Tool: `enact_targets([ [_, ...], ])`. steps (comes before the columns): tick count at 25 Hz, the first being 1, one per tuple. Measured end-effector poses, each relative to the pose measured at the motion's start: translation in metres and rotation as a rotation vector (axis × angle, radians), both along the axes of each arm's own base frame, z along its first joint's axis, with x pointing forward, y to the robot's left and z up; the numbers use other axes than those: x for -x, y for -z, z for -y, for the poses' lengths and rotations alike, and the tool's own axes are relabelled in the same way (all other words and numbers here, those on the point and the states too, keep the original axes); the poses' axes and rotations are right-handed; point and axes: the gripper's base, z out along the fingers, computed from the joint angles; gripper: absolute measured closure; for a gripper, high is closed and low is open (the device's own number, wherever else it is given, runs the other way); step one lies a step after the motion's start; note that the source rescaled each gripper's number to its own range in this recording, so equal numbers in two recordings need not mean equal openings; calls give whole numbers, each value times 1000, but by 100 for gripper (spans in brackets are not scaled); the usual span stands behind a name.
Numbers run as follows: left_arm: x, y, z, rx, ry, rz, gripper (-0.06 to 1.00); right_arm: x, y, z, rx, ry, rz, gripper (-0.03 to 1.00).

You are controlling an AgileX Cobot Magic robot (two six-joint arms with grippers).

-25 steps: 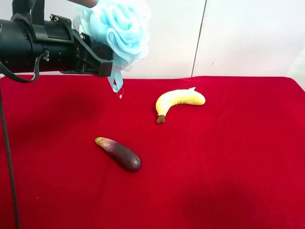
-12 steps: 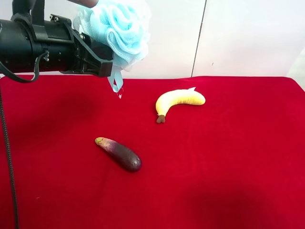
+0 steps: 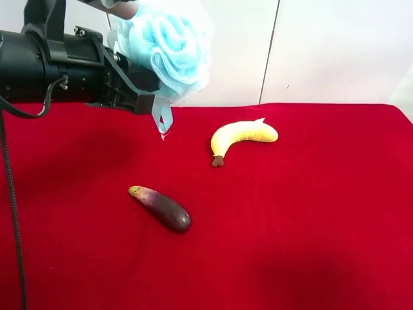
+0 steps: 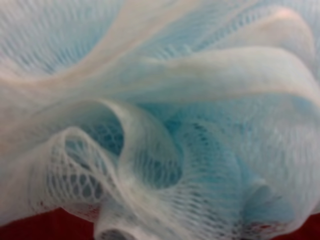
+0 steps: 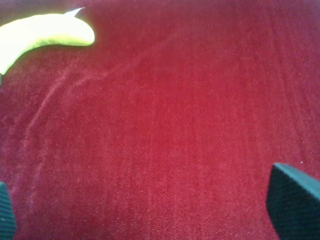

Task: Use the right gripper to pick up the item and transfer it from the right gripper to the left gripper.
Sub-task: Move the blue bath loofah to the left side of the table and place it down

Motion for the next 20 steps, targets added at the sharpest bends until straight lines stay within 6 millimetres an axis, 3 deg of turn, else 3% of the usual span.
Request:
enact_targets([
  [4,-9,2,-17,-32,-18,-14,94,0,0,0,0,0,0,-3],
  [9,-19,8,-43,-29,-119,-195,94,0,0,0,0,0,0,-3],
  [16,-24,-10,-65,-282,-243,-289,94,0,0,0,0,0,0,-3],
  [20,-28,-14,-68,-332,-263,-306,94,0,0,0,0,0,0,-3],
])
